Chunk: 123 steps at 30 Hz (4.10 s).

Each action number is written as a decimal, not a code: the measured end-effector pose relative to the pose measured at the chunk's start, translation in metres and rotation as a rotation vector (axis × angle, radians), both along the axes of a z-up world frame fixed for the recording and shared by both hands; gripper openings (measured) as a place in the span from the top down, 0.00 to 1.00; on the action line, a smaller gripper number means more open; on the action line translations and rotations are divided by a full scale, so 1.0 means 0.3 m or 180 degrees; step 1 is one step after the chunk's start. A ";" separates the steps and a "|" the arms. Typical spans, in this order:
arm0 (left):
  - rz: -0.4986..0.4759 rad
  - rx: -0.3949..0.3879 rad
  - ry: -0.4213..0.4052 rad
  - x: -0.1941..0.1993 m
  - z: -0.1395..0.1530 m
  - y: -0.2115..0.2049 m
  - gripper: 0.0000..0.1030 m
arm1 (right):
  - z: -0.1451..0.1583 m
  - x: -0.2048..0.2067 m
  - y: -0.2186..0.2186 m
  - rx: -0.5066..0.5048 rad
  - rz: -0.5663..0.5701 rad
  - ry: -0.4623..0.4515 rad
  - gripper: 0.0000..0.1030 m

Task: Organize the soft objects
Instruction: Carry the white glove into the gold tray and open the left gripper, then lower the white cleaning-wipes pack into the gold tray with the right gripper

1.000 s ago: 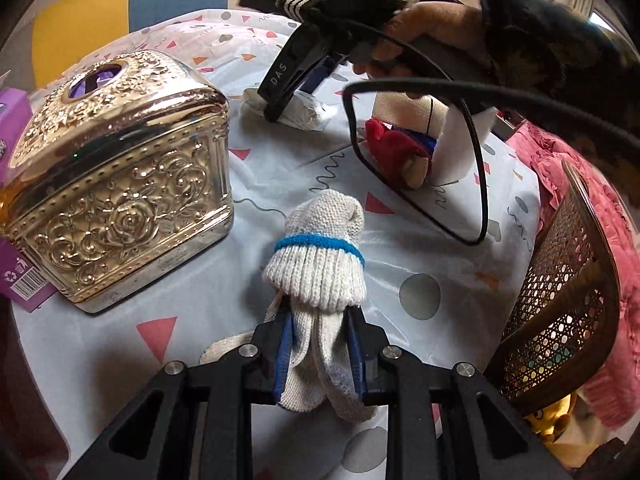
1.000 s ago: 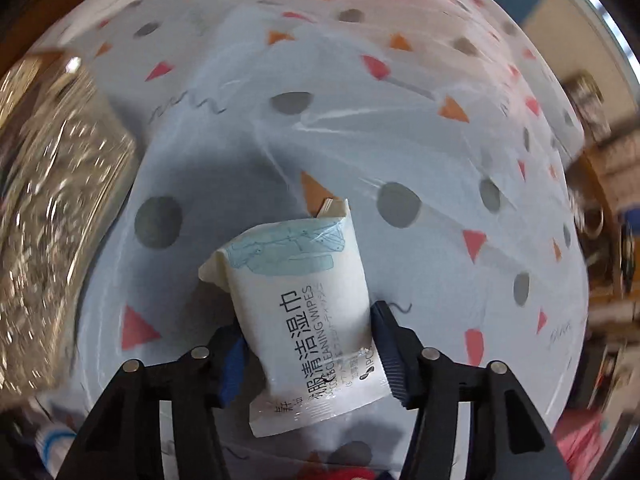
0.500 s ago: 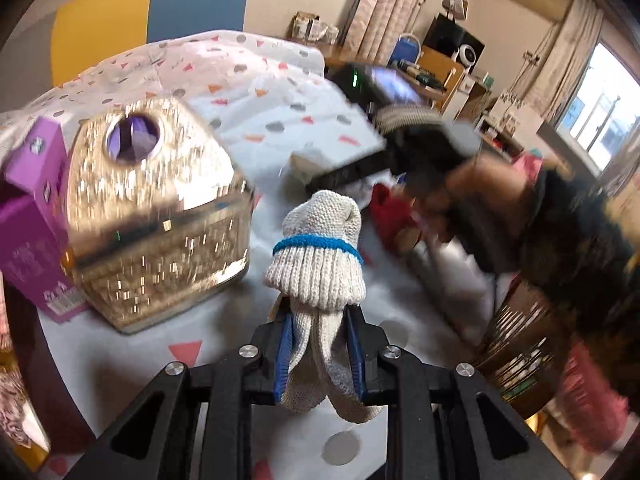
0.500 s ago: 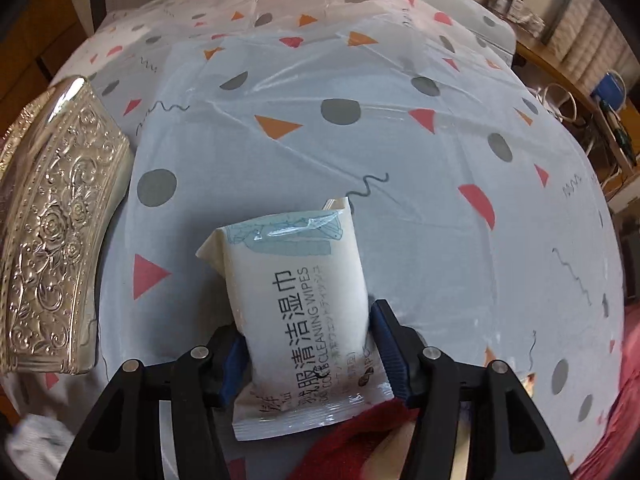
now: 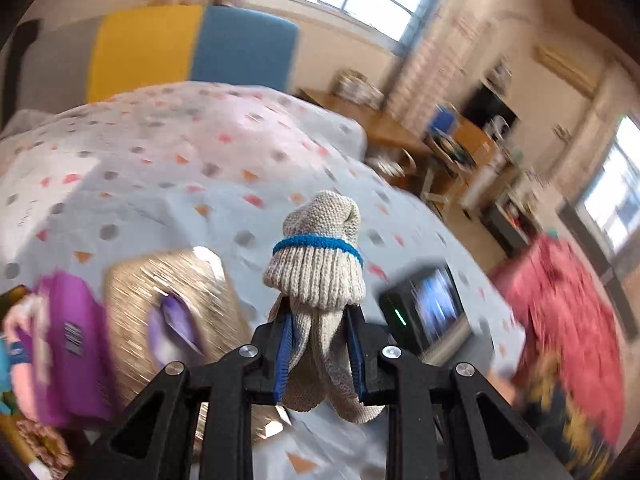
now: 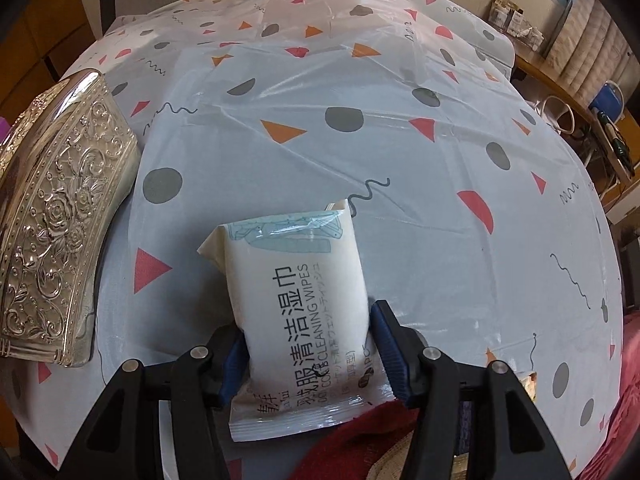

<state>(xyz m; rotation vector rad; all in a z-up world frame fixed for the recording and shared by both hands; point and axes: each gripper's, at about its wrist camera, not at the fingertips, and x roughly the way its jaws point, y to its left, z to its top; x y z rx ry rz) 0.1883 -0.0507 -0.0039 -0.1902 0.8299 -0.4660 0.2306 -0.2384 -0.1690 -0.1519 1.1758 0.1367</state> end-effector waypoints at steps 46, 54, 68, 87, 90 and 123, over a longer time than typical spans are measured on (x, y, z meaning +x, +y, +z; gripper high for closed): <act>0.2204 0.0423 0.0345 -0.449 -0.306 0.874 0.25 | 0.013 -0.052 0.058 -0.0219 -0.0052 -0.0185 0.43; 0.1943 0.0633 0.0176 -0.481 -0.261 0.787 0.25 | 0.063 -0.006 0.046 0.0087 -0.0385 -0.0142 0.47; 0.1854 0.0681 0.0117 -0.512 -0.252 0.744 0.17 | 0.375 0.097 0.196 0.0270 -0.0277 -0.0736 0.47; 0.2084 0.0640 0.0073 -0.563 -0.252 0.835 0.15 | 0.629 -0.186 0.861 0.0836 0.1318 -0.1200 0.47; 0.2261 0.0594 0.0063 -0.580 -0.245 0.896 0.15 | 0.607 -0.263 0.968 0.0847 0.1604 -0.1138 0.47; 0.2136 0.0601 0.0013 -0.614 -0.233 0.876 0.15 | 0.363 -0.432 1.073 0.0848 0.1882 -0.0867 0.36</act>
